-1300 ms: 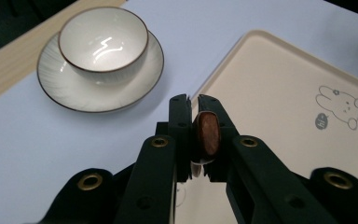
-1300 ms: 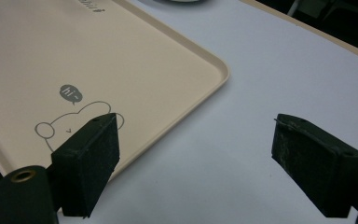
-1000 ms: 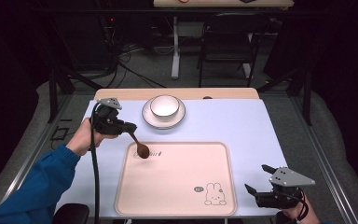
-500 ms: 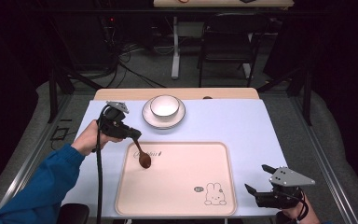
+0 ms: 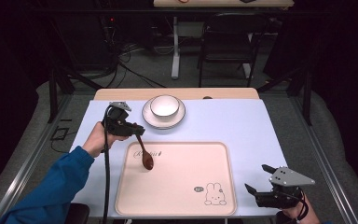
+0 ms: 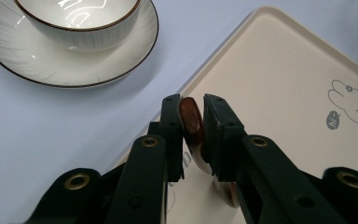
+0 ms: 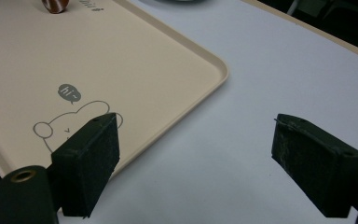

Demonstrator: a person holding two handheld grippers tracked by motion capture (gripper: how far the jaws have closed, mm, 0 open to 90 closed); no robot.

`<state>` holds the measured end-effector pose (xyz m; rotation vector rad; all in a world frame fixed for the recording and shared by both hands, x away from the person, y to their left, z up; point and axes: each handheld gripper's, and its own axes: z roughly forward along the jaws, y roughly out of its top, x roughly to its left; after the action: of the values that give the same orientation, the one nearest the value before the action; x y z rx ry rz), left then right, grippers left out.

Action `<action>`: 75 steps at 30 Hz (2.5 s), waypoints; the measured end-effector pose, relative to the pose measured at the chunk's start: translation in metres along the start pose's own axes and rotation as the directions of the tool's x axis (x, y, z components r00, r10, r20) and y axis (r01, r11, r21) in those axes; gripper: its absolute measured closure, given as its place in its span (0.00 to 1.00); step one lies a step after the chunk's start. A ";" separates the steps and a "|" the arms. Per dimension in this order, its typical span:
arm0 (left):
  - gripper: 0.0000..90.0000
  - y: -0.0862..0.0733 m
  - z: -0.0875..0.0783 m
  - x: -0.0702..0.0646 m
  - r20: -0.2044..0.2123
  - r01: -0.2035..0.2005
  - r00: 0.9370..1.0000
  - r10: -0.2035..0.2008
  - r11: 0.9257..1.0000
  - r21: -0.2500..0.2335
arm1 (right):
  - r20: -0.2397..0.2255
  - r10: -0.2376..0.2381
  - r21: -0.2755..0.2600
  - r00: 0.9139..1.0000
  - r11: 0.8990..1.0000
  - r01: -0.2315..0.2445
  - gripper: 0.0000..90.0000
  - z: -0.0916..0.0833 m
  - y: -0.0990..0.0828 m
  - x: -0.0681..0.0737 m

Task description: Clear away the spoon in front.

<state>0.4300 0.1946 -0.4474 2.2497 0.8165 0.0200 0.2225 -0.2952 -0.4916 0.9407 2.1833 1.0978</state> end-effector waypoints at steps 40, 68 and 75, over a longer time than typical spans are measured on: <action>0.77 -0.040 0.051 0.010 -0.023 0.156 0.987 -0.156 0.988 0.009 | 0.007 -0.006 0.002 1.000 1.000 0.006 0.16 -0.001 0.001 0.002; 0.76 -0.059 0.072 0.007 -0.100 0.201 0.976 -0.193 0.977 0.069 | 0.006 -0.009 0.006 1.000 1.000 0.009 0.16 -0.001 0.001 0.002; 0.67 -0.060 0.074 0.005 -0.105 0.191 0.978 -0.182 0.979 0.076 | 0.008 -0.012 0.005 1.000 1.000 0.012 0.16 -0.001 0.001 0.002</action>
<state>0.4192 0.1821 -0.5411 2.2564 1.0977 0.0071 0.2208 -0.2939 -0.4908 0.9315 2.1833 1.0825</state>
